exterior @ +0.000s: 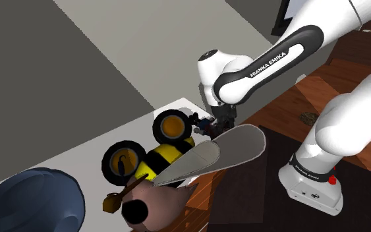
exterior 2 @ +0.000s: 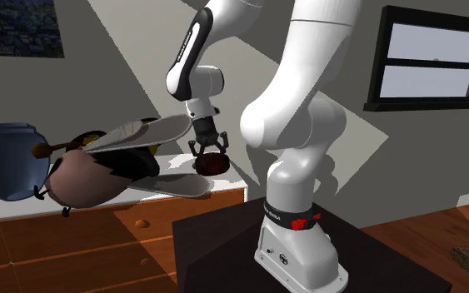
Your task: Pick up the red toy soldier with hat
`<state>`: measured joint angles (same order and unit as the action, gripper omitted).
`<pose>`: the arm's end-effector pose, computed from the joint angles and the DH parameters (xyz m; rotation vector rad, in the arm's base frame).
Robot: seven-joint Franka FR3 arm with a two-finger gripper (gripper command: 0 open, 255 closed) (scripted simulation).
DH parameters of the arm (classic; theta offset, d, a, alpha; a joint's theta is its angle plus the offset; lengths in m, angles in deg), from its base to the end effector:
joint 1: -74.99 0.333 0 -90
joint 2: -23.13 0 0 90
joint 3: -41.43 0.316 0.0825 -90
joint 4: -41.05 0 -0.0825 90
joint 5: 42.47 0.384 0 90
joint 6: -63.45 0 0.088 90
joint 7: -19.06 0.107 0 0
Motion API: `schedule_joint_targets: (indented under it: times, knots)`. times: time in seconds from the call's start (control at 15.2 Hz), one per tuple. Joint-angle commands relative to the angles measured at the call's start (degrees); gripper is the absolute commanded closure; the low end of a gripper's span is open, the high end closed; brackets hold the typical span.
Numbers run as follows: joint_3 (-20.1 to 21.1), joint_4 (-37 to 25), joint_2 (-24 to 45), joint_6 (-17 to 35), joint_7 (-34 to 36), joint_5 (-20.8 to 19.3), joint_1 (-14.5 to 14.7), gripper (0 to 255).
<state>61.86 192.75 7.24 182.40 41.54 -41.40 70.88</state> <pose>0.3591 0.0987 0.3076 2.9308 -0.2153 -0.3956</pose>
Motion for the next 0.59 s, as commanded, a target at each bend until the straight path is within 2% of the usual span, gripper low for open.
schedule_joint_targets:
  times: [0.0, 0.4, 0.53]
  knots:
    - [-0.31, -0.49, -1.50, -1.94, -0.56, 0.33, 0.10, 255]
    - [-0.98, -2.69, -4.97, -7.47, -1.61, 0.97, 0.41, 255]
    - [-1.00, -2.75, -5.05, -7.61, -1.64, 0.98, 0.42, 255]
